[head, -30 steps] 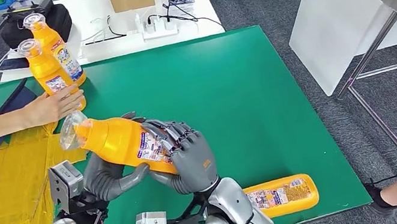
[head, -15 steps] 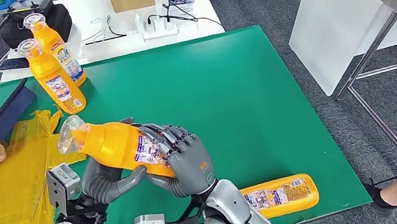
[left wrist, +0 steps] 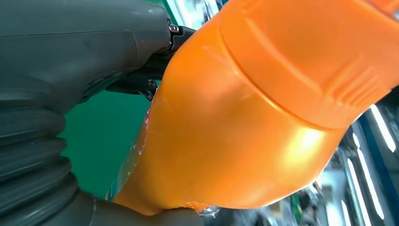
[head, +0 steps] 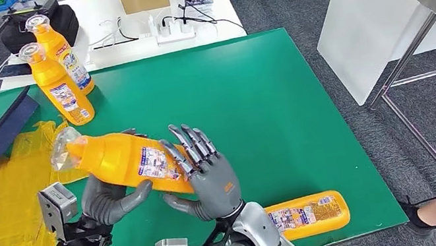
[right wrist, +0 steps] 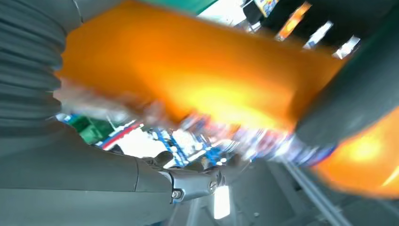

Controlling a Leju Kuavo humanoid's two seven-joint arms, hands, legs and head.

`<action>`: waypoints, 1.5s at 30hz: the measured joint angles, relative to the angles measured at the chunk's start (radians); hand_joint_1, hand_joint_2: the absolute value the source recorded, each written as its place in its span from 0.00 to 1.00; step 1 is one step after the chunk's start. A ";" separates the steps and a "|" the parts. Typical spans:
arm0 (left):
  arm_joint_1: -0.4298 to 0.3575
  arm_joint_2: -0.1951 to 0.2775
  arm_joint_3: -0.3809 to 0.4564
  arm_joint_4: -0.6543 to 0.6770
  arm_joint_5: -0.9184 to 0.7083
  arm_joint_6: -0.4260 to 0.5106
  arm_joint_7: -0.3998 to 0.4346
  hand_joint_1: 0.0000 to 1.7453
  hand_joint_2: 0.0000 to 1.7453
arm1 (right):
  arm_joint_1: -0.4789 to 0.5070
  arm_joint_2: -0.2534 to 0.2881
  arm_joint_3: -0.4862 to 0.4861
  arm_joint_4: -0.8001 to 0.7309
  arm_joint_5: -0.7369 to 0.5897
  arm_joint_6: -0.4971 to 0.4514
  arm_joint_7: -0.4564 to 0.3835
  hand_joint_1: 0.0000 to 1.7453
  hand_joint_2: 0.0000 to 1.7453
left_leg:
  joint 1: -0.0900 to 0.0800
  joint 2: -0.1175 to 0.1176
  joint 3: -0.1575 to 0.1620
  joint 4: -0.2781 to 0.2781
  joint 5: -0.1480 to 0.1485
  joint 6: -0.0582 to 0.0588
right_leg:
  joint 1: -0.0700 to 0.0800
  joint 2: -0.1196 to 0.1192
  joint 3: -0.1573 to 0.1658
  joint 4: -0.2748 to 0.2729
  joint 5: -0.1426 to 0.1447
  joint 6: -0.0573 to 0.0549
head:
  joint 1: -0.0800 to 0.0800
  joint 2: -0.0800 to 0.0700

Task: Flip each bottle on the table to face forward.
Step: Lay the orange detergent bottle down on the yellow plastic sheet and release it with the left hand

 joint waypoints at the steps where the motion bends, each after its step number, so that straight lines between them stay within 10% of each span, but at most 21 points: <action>1: 0.000 0.001 0.011 -0.001 -0.009 0.011 0.003 1.00 1.00 | 0.005 0.000 -0.006 -0.009 0.000 0.000 0.001 0.00 1.00 | 0.000 0.000 0.000 0.000 0.000 0.000 | 0.000 0.000 0.000 0.000 0.000 0.000 | 0.000 0.000; 12: 0.001 0.006 0.079 -0.008 -0.076 0.067 0.011 1.00 1.00 | 0.029 0.001 -0.049 -0.065 0.009 0.000 0.011 0.00 1.00 | 0.000 0.000 0.000 0.000 0.000 0.000 | 0.000 0.000 0.000 0.000 0.000 0.000 | 0.000 0.000; 20: -0.003 0.030 0.095 -0.030 -0.796 0.420 0.106 1.00 1.00 | 0.056 -0.036 -0.018 -0.135 -0.063 0.008 0.149 0.00 1.00 | 0.000 0.000 0.000 0.000 0.000 0.000 | 0.000 0.000 0.000 0.000 0.000 0.000 | 0.000 0.000; 28: -0.003 0.040 0.106 -0.031 -0.832 0.437 0.126 1.00 1.00 | 0.065 -0.080 0.043 -0.192 -0.073 0.019 0.187 0.00 1.00 | 0.000 0.000 0.000 0.000 0.000 0.000 | 0.000 0.000 0.000 0.000 0.000 0.000 | 0.000 0.000; 37: 0.026 0.114 0.146 0.015 -1.487 0.470 0.400 1.00 1.00 | 0.113 -0.195 0.094 -0.335 -0.215 0.417 0.330 0.00 1.00 | 0.000 0.000 0.000 0.000 -0.001 0.000 | 0.000 0.000 -0.005 0.000 -0.001 -0.001 | 0.000 0.000; 45: -0.008 0.158 0.189 0.232 -1.661 0.431 0.503 1.00 1.00 | 0.238 -0.360 0.058 -0.473 -0.383 0.530 0.343 0.00 1.00 | -0.001 -0.002 -0.001 0.000 -0.002 -0.001 | -0.001 0.000 -0.009 -0.001 -0.004 0.001 | 0.000 0.000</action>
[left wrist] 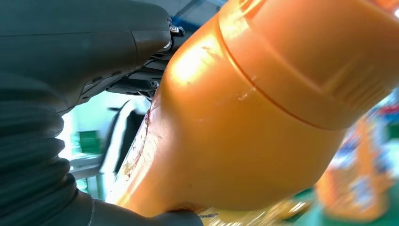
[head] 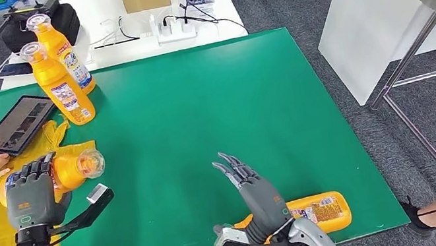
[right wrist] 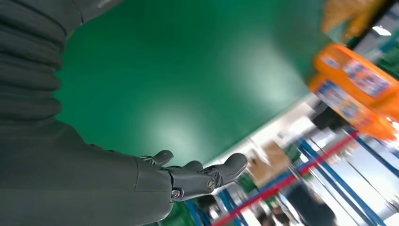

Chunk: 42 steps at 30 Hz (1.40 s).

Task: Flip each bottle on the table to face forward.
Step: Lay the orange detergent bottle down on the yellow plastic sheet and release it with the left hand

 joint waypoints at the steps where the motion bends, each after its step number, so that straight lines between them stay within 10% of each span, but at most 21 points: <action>1: -0.015 0.000 0.001 0.039 -0.004 0.000 0.011 1.00 1.00 | 0.013 -0.017 -0.005 -0.011 -0.011 0.006 0.005 0.00 1.00 | 0.000 0.000 0.000 0.000 0.000 0.000 | 0.000 0.000 0.002 0.000 0.000 0.000 | 0.000 0.000; 17: -0.243 -0.027 -0.056 0.546 -0.022 -0.004 0.148 1.00 1.00 | 0.122 -0.175 -0.023 -0.053 0.027 0.008 0.184 0.00 1.00 | 0.000 0.002 0.001 0.000 0.001 0.000 | 0.000 0.001 0.009 0.000 0.003 -0.002 | 0.000 0.000; 18: -0.253 -0.029 -0.060 0.574 -0.022 -0.003 0.153 0.91 1.00 | 0.128 -0.183 -0.023 -0.058 0.027 0.005 0.190 0.00 1.00 | 0.000 0.002 0.001 0.000 0.001 0.000 | 0.000 0.001 0.009 0.000 0.003 -0.002 | 0.000 0.000; 20: -0.269 -0.032 -0.067 0.617 -0.022 -0.002 0.157 0.40 1.00 | 0.135 -0.197 -0.023 -0.065 0.027 0.004 0.196 0.00 1.00 | 0.000 0.002 0.001 0.000 0.001 0.000 | 0.000 0.001 0.008 0.000 0.003 -0.002 | 0.000 0.000; 22: -0.280 -0.036 -0.071 0.651 -0.022 -0.004 0.162 0.00 0.50 | 0.139 -0.206 -0.022 -0.070 0.029 0.004 0.201 0.00 1.00 | 0.000 0.002 0.001 0.000 0.001 0.000 | 0.000 0.001 0.008 0.000 0.003 -0.002 | 0.000 0.000; 24: -0.288 -0.042 -0.072 0.680 -0.019 -0.005 0.165 0.00 0.00 | 0.140 -0.214 -0.021 -0.076 0.035 0.004 0.204 0.00 1.00 | 0.000 0.002 0.001 0.000 0.001 0.000 | 0.000 0.001 0.009 0.000 0.003 -0.002 | 0.000 0.000; 42: -0.288 -0.124 0.009 0.728 0.116 0.083 0.016 0.00 0.00 | 0.154 -0.351 -0.007 -0.070 0.178 0.072 0.398 0.00 1.00 | -0.001 0.001 0.005 0.000 0.000 0.002 | -0.001 0.000 0.014 0.000 0.002 0.002 | 0.000 0.000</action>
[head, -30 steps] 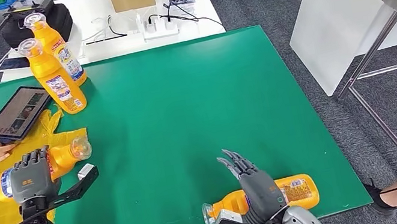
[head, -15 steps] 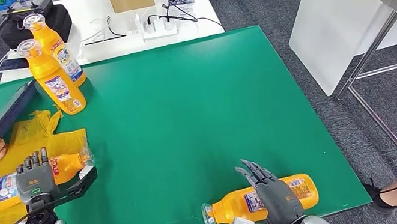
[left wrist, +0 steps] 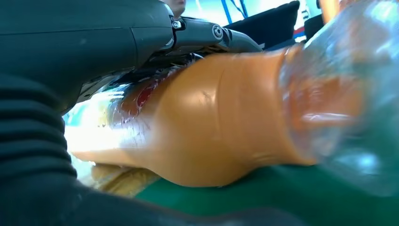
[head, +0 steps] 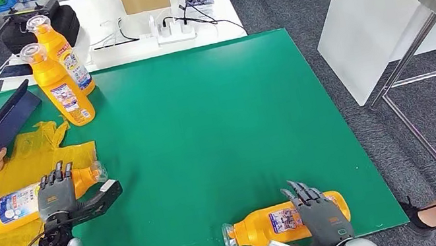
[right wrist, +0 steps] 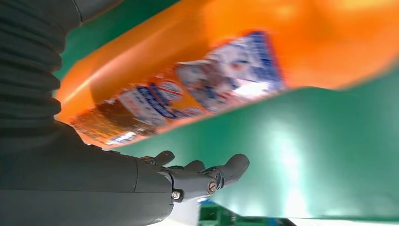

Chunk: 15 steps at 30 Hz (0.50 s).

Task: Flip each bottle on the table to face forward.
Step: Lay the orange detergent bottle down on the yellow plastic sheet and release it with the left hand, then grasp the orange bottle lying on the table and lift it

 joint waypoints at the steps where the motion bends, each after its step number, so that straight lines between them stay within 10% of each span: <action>1: 0.006 -0.004 0.004 -0.011 0.008 0.003 -0.008 0.00 0.00 | 0.000 -0.005 0.000 0.007 0.010 0.003 0.010 0.00 1.00 | 0.000 0.000 0.000 0.000 0.000 0.000 | 0.000 0.000 0.000 0.000 0.000 0.000 | 0.000 0.000; 15: 0.060 -0.034 0.010 -0.140 0.062 0.021 -0.064 0.00 0.00 | -0.004 -0.025 -0.027 0.085 -0.019 0.022 0.032 0.05 1.00 | 0.000 0.000 0.000 0.000 -0.001 0.000 | 0.000 0.000 -0.009 -0.001 -0.002 0.000 | 0.000 0.000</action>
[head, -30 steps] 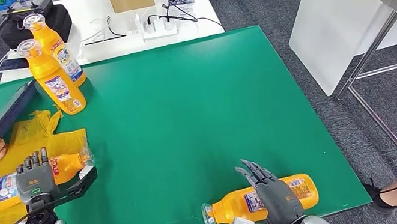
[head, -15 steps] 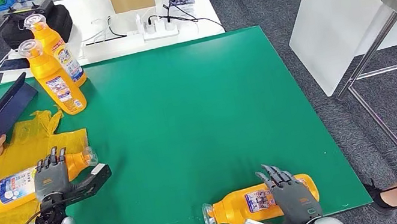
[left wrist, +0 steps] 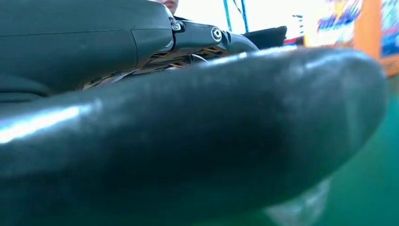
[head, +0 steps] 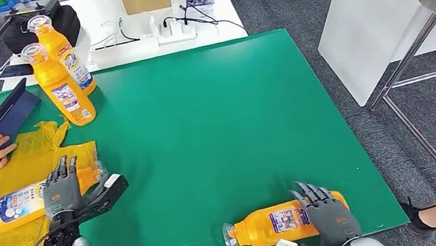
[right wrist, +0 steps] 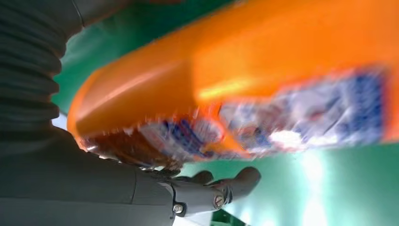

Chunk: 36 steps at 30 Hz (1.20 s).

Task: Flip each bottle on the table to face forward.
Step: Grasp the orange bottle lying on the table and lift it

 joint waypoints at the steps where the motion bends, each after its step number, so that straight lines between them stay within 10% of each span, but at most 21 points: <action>1: 0.009 -0.003 -0.001 -0.022 0.009 0.000 -0.006 0.00 0.00 | -0.002 0.000 -0.009 0.014 -0.002 -0.003 -0.002 0.21 1.00 | 0.000 0.000 0.000 0.000 0.000 0.000 | 0.000 0.000 0.000 0.000 0.000 0.000 | 0.000 0.000; 4: 0.034 -0.013 -0.007 -0.086 0.032 0.000 -0.021 0.00 0.00 | -0.008 0.003 -0.036 0.060 0.005 -0.005 0.001 0.83 1.00 | 0.000 0.000 0.001 0.000 0.000 0.000 | 0.000 0.000 0.001 -0.002 0.000 0.000 | 0.000 0.000; 6: 0.052 -0.020 -0.015 -0.132 0.055 0.004 -0.037 0.00 0.00 | -0.009 0.010 -0.056 0.085 0.004 -0.005 -0.002 0.97 1.00 | 0.000 0.001 0.001 0.000 -0.001 0.001 | 0.000 0.000 0.002 -0.002 0.000 0.000 | 0.000 0.000; 26: 0.268 -0.027 -0.063 -0.643 0.438 0.006 -0.251 0.00 0.00 | -0.022 0.196 -0.257 0.143 -0.037 -0.098 -0.239 1.00 1.00 | 0.000 0.001 0.002 0.000 -0.001 0.000 | 0.001 0.000 0.011 -0.001 0.001 0.000 | 0.000 0.000; 36: 0.350 -0.028 -0.094 -0.807 0.860 -0.295 -0.405 0.00 0.00 | -0.066 0.361 -0.321 0.045 -0.109 -0.335 -0.454 1.00 1.00 | 0.000 0.001 0.001 0.000 -0.001 0.000 | 0.001 0.000 0.007 -0.001 0.000 0.000 | 0.000 0.000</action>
